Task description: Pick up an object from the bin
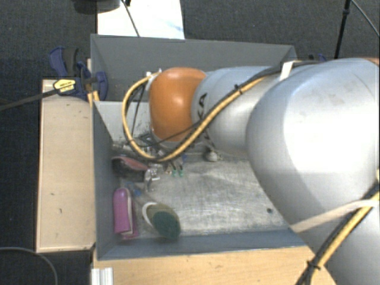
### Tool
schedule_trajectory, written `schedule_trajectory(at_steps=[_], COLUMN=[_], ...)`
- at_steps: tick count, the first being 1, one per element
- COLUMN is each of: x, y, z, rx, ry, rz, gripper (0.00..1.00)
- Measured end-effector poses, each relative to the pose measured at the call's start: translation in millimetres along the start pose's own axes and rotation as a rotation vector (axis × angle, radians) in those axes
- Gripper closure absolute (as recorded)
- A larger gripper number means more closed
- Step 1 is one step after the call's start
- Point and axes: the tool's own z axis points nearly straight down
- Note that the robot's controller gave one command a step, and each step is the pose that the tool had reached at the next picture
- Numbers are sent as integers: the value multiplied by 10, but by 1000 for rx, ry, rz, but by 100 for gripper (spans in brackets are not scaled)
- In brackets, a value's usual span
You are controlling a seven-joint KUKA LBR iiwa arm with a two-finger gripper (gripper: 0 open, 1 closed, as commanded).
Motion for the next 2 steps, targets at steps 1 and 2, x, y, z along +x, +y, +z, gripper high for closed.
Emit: schedule_trajectory(at_steps=[1,2], x=[25,319], y=[-221,-80], z=[-1241,-1904], rx=[-1,0], ry=[-15,-14], rz=[-41,-473], gripper=[100,100])
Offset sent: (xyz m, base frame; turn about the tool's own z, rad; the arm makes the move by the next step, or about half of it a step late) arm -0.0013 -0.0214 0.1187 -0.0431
